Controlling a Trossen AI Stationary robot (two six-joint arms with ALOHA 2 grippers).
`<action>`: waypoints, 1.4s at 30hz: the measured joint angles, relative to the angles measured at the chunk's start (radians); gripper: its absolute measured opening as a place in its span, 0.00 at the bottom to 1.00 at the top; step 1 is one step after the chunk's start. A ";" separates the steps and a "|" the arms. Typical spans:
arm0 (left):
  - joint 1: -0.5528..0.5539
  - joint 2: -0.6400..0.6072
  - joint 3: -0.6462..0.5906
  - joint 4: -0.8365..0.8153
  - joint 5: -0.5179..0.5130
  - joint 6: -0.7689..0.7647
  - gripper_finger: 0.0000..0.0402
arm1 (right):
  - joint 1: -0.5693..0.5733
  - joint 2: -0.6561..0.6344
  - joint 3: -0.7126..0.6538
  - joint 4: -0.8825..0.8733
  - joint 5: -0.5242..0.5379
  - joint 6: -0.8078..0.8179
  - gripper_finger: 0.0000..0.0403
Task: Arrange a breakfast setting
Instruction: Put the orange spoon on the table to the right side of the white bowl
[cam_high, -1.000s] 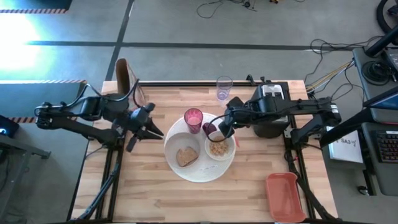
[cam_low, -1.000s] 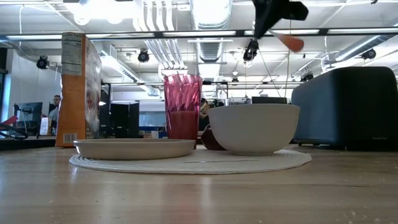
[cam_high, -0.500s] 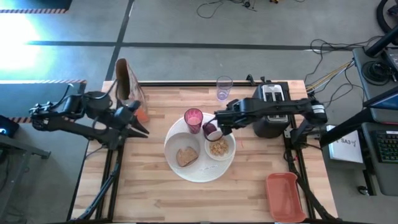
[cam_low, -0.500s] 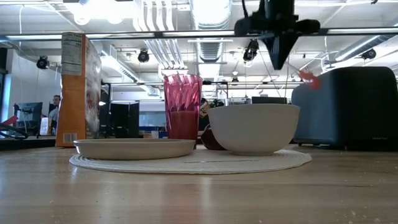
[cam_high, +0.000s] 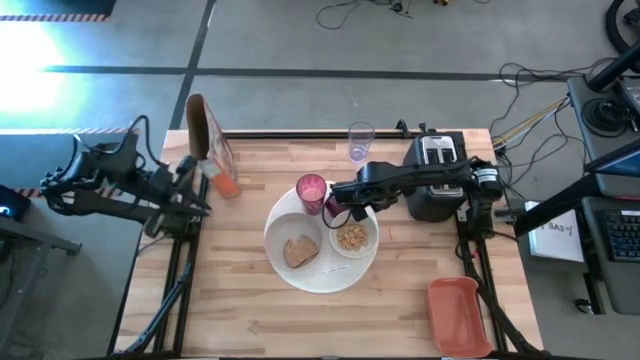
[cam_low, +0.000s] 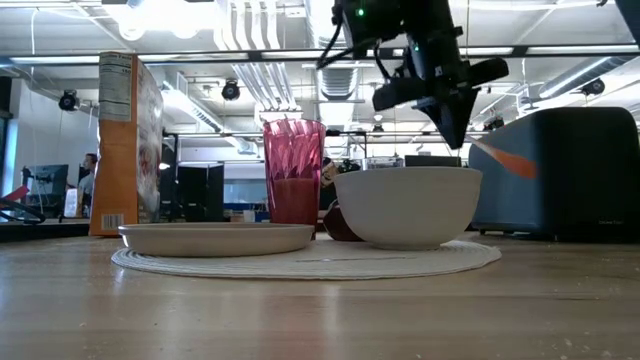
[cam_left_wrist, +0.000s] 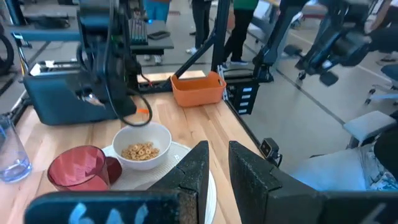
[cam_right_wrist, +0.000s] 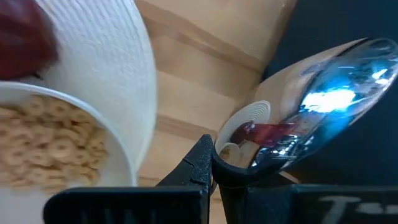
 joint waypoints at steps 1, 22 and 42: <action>0.000 -0.011 0.000 -0.001 0.000 0.000 0.11 | 0.000 0.008 0.000 -0.012 -0.004 0.000 0.02; 0.000 -0.082 0.000 -0.018 0.000 0.009 0.11 | 0.003 0.082 -0.032 -0.022 -0.048 0.087 0.02; 0.000 -0.136 -0.002 -0.073 0.002 0.026 0.11 | 0.018 0.084 -0.133 0.098 -0.038 0.267 0.02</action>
